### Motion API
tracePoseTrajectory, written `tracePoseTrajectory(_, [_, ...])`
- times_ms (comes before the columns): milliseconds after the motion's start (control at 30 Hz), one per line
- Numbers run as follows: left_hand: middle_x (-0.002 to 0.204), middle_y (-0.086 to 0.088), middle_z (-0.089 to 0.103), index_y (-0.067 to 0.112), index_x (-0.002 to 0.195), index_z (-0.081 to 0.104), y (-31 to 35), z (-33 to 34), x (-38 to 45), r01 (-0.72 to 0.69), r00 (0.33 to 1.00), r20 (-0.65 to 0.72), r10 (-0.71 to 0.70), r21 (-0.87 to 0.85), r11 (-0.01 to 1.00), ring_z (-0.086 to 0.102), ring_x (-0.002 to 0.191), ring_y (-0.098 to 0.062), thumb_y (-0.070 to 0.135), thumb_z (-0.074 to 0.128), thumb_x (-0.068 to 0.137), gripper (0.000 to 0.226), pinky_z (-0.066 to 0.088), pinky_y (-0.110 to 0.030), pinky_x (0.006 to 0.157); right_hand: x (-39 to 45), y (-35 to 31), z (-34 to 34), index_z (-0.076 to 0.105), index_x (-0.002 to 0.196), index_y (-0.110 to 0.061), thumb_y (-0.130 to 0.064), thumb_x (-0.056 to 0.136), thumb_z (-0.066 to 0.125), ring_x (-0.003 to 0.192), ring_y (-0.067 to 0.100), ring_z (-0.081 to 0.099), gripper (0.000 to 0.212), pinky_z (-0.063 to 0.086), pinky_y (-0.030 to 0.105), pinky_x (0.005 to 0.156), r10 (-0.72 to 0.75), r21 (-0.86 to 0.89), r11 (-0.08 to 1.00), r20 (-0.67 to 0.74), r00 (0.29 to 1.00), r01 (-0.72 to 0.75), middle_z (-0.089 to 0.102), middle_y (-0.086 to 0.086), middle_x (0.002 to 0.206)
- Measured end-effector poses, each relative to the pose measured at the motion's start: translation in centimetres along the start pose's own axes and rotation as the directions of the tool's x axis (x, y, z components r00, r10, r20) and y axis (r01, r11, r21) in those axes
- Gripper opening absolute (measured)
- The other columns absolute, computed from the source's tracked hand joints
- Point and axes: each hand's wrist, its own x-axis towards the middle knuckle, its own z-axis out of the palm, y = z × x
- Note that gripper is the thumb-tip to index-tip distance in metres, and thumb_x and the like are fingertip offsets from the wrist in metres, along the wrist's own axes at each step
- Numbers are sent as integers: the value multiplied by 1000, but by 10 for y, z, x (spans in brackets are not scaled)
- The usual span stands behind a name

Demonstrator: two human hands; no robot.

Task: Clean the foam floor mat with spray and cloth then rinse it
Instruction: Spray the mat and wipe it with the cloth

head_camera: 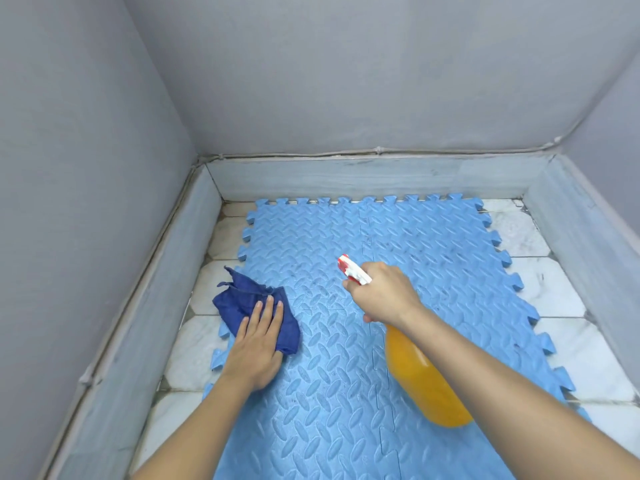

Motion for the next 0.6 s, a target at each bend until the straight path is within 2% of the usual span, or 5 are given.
tracePoseTrajectory(100, [153, 3, -28, 17, 148, -19, 3, -1, 0, 13, 1000, -4, -13, 3, 1000, -29, 135, -10, 35, 4, 73, 81, -9, -34, 115, -7, -2, 1, 48, 77, -25, -43, 92, 51, 47, 11, 65, 24, 44, 30, 61, -56, -33, 998, 18, 998, 57, 66, 0, 68])
tracePoseTrajectory(167, [154, 3, -28, 17, 148, -20, 2, 1, 0, 16, 1000, 6, -16, 16, 1000, -29, 135, -11, 36, 2, 72, 81, -9, -34, 115, -8, 6, -1, 46, 74, -24, -42, 94, 48, 50, 15, 64, 27, 42, 29, 57, -22, -40, 999, -18, 1000, 21, 63, 0, 67])
tracePoseTrajectory(300, [157, 1, -24, 12, 147, -20, 0, 0, 4, 11, 998, 55, -12, 26, 1000, -21, 145, -18, 35, 1, 70, 83, -7, -38, 117, -10, 40, -26, 46, 72, -18, -35, 93, 50, 49, 22, 66, 27, 45, 27, 51, 198, 160, 971, -143, 970, -175, 56, 1, 59])
tracePoseTrajectory(433, [155, 1, -28, 10, 143, -26, 1, 2, 5, 29, 997, 75, -32, 43, 999, -21, 145, -19, 32, 13, 76, 80, -6, -39, 118, -19, 82, -55, 51, 72, -13, -33, 88, 61, 46, 25, 64, 27, 59, 44, 65, 413, 443, 845, -190, 890, -298, 57, 4, 57])
tracePoseTrajectory(600, [155, 0, -29, 9, 136, -34, 1, 3, 5, 30, 997, 69, -36, 82, 996, -22, 145, -18, 32, 27, 93, 78, -4, -38, 118, -32, 116, -68, 56, 72, -12, -31, 85, 63, 40, 22, 56, 24, 59, 46, 65, 544, 543, 763, -247, 802, -350, 61, 8, 62])
